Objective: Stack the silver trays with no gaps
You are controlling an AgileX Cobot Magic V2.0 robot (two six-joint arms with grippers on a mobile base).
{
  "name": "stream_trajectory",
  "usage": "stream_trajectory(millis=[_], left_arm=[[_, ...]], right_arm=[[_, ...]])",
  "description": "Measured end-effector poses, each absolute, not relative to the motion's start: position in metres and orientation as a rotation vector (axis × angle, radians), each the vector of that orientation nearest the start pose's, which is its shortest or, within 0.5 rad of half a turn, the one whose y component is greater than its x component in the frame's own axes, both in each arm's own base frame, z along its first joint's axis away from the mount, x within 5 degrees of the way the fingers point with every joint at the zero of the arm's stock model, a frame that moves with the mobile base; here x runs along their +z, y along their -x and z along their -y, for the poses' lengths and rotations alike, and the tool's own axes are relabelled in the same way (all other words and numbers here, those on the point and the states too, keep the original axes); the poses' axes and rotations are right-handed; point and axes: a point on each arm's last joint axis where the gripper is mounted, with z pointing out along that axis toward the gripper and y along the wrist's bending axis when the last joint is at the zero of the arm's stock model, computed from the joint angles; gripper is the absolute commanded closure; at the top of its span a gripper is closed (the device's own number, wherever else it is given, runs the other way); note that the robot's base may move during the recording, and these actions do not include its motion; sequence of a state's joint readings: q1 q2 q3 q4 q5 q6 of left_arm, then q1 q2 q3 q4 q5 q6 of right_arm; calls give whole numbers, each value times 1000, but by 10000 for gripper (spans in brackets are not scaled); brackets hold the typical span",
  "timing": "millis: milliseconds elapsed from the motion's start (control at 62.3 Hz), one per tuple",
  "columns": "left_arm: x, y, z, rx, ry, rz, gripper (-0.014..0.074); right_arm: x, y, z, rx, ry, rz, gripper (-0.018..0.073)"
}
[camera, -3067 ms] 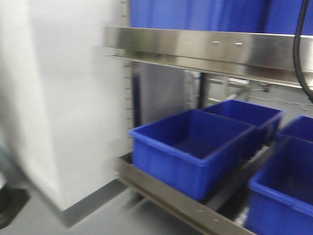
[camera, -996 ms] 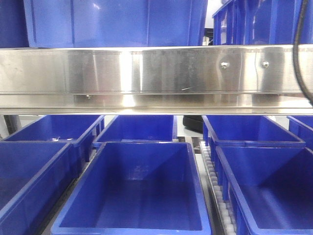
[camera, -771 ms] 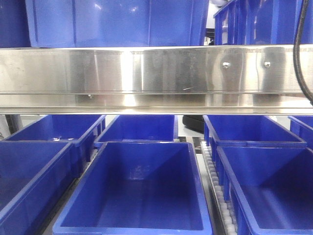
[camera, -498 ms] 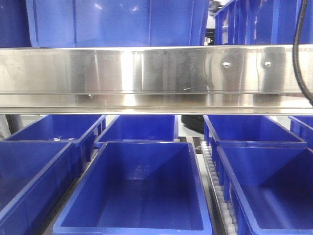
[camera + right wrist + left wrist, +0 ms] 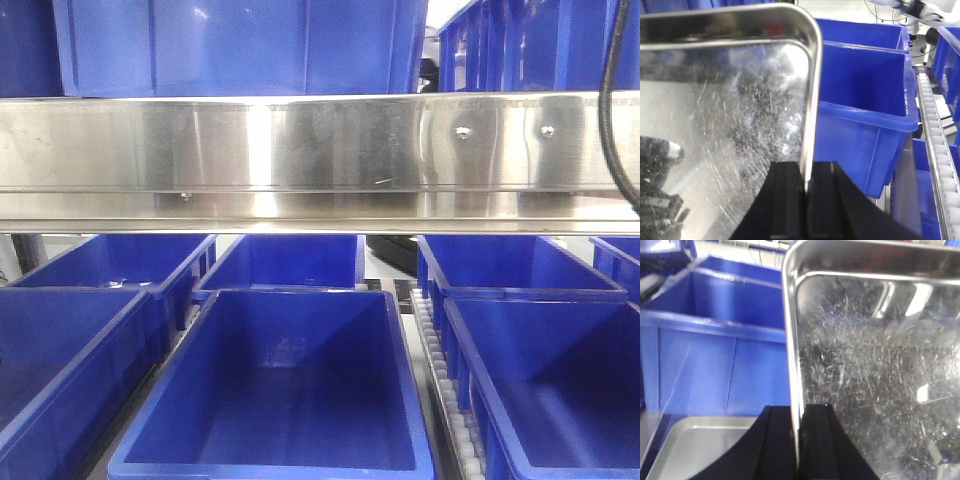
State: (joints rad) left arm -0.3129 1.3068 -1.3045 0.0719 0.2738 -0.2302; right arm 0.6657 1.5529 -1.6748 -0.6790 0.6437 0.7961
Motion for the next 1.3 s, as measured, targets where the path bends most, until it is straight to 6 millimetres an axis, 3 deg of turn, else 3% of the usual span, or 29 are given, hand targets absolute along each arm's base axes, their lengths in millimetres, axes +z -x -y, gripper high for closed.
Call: stream_trajectory(millis=[209, 466, 658, 915, 1204, 1301], left_arm=[[416, -305, 84, -273, -106, -1814, 613], [378, -341, 66, -181, -64, -1931, 613], [349, -358, 66, -154, -70, -2025, 613], [313, -373, 69, -142, -58, -2166, 613], [306, -374, 69, -134, -56, -2208, 610], [306, -373, 68, -131, -55, -2220, 549]], right_arm=[[430, -315, -204, 231, 160, -1927, 638], [371, -345, -232, 232, 163, -2087, 638], [336, -358, -241, 170, 161, -2192, 638], [320, -362, -243, 135, 167, -2234, 638], [311, -365, -246, 120, 173, -2257, 638], [310, -365, -245, 114, 171, -2264, 638]])
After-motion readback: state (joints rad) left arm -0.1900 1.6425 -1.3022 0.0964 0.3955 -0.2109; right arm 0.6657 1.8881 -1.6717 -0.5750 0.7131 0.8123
